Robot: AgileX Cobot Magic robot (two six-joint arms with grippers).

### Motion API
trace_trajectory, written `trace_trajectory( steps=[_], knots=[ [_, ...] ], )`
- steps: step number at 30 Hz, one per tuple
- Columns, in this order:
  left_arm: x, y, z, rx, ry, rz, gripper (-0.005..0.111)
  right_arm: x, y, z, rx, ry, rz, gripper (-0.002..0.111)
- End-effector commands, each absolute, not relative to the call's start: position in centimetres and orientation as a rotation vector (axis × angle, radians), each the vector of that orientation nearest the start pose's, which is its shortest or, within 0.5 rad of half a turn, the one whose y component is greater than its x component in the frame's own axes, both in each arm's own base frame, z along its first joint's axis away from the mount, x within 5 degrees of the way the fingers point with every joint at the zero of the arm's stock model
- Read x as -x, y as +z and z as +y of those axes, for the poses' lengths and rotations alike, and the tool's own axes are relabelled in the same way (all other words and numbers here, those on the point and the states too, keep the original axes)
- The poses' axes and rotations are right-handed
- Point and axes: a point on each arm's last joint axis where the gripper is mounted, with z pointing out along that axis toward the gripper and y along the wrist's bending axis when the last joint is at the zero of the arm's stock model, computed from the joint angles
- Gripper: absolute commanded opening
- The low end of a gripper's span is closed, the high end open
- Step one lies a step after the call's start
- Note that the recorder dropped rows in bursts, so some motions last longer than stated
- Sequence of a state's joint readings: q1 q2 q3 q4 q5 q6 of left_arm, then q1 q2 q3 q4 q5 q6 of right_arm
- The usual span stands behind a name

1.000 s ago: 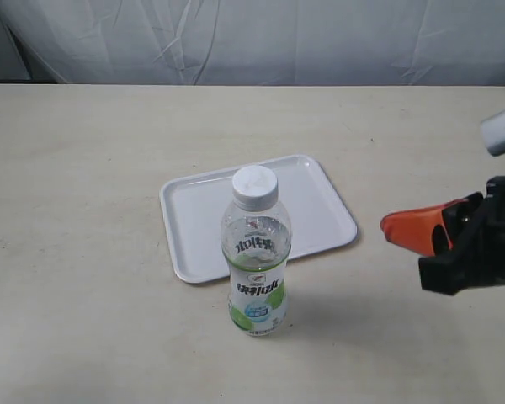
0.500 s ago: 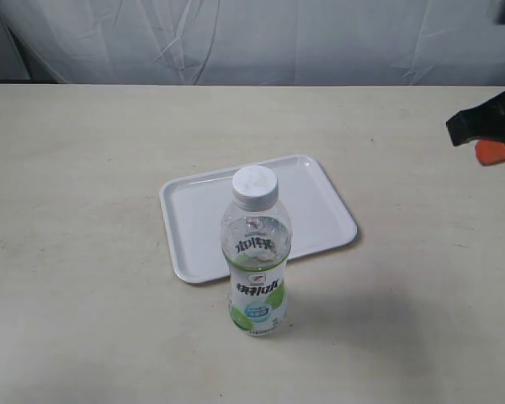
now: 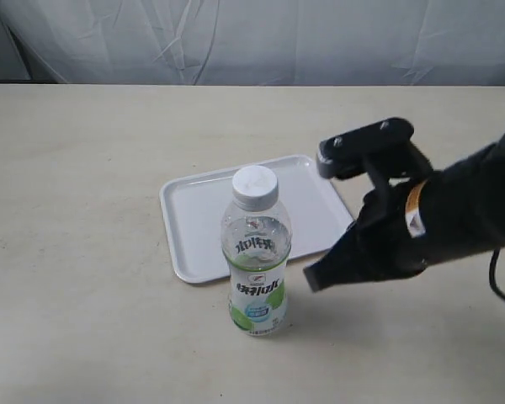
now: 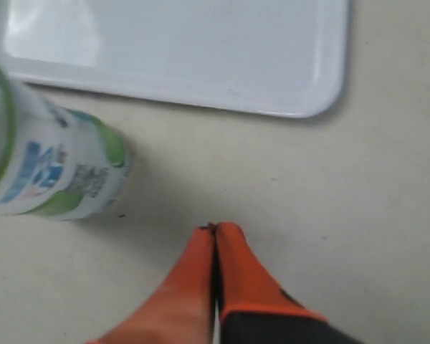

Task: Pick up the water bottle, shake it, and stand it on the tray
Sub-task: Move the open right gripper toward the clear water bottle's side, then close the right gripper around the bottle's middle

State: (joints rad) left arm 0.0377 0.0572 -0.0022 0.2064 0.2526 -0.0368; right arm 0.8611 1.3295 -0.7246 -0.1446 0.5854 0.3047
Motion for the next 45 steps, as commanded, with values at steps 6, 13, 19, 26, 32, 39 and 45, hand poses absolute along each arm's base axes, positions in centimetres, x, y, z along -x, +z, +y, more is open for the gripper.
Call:
trace_trajectory(
  steps=[6,13,19,26,32,39,45],
  knots=[
    [-5.9,18.8,0.7,-0.065,0.180,1.779,0.000,-11.9,19.2,17.7,0.977,0.287,2.424,-0.001],
    [-5.9,18.8,0.7,-0.065,0.180,1.779,0.000,-11.3,18.4,17.5,0.945,0.384,2.417,-0.001],
    [-5.9,18.8,0.7,-0.065,0.180,1.779,0.000,-11.3,18.5,17.7,0.917,0.422,2.418,0.037],
    [-5.9,18.8,0.7,-0.065,0.180,1.779,0.000,-11.3,18.7,18.0,0.891,0.468,2.407,0.092],
    [-5.9,18.8,0.7,-0.065,0.180,1.779,0.000,-11.7,19.0,19.5,0.879,0.613,2.282,0.090],
    [-5.9,18.8,0.7,-0.065,0.180,1.779,0.000,-12.5,16.6,21.7,0.919,0.676,2.242,0.090],
    [-5.9,18.8,0.7,-0.065,0.180,1.779,0.000,-14.0,15.2,23.2,0.882,0.638,2.196,0.090]
  ],
)
